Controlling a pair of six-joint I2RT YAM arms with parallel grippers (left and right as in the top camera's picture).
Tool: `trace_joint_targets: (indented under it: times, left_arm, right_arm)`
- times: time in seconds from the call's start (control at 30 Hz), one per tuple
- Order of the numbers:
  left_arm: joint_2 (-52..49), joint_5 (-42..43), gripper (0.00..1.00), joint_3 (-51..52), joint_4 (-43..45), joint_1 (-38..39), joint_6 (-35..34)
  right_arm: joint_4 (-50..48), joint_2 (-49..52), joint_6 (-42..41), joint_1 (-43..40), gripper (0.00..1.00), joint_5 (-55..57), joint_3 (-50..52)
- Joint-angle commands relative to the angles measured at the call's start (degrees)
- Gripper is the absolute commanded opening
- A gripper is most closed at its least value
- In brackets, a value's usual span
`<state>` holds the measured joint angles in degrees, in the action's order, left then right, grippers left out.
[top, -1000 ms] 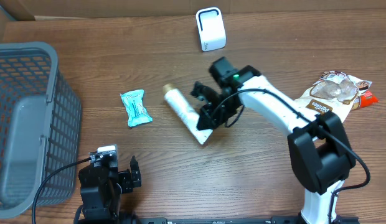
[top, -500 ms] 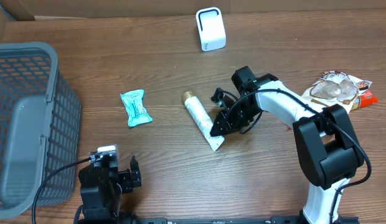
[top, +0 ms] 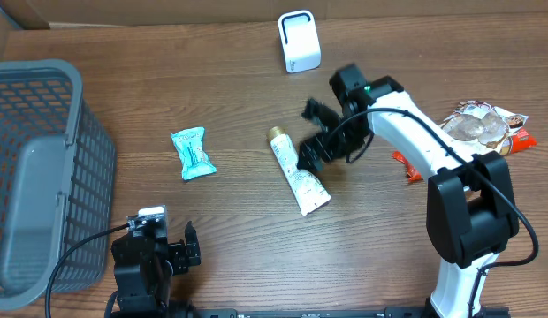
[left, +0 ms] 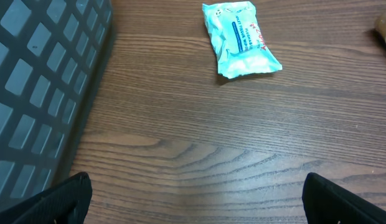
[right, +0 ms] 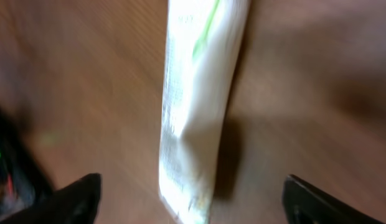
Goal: Scan the item barcode
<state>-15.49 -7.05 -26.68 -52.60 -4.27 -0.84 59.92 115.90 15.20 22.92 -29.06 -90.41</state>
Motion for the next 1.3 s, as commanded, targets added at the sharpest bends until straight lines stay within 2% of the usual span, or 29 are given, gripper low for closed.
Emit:
trace_joint_targets:
  times: [0.0, 0.33, 0.5, 0.6, 0.63, 0.73, 0.77, 0.9, 1.17, 1.27]
  left_arm:
    - [0.24, 0.55, 0.99, 0.07, 0.11, -0.31, 1.07]
    - [0.24, 0.55, 0.99, 0.07, 0.11, -0.31, 1.07]
    - [0.24, 0.55, 1.00, 0.07, 0.09, -0.31, 1.07]
    - [0.24, 0.55, 1.00, 0.07, 0.11, -0.31, 1.07]
    - [0.24, 0.55, 0.99, 0.07, 0.09, -0.31, 1.07]
    - [0.24, 0.55, 1.00, 0.07, 0.11, -0.31, 1.07]
    - [0.24, 0.55, 1.00, 0.07, 0.11, -0.31, 1.07]
    - [0.24, 0.55, 0.99, 0.07, 0.11, -0.31, 1.07]
    - [0.24, 0.55, 0.99, 0.09, 0.11, -0.31, 1.07]
    - [0.24, 0.55, 1.00, 0.07, 0.11, -0.31, 1.07]
  right_arm:
    - [-2.58, -0.50, 1.44, -0.17, 0.97, 1.84, -1.31]
    - [-2.62, 6.38, 10.19, -0.17, 0.89, -5.03, -0.81]
    - [-3.78, 10.47, 10.82, -0.17, 0.82, -11.21, -0.72]
    - [-3.98, 12.24, 10.82, -0.17, 0.69, -13.62, -0.72]
    - [-3.96, 12.48, 10.82, -0.17, 0.62, -14.21, -0.72]
    - [-3.96, 12.66, 10.78, -0.17, 0.32, -16.26, -0.70]
    - [-3.96, 12.66, 10.58, -0.17, 0.25, -17.16, -0.72]
    - [-3.72, 12.66, 8.59, -0.17, 0.21, -19.61, -0.72]
    - [0.28, 11.91, 7.72, -0.28, 0.04, -24.65, -3.91]
    - [2.49, 10.38, 7.74, -0.81, 0.04, -26.71, -6.36]
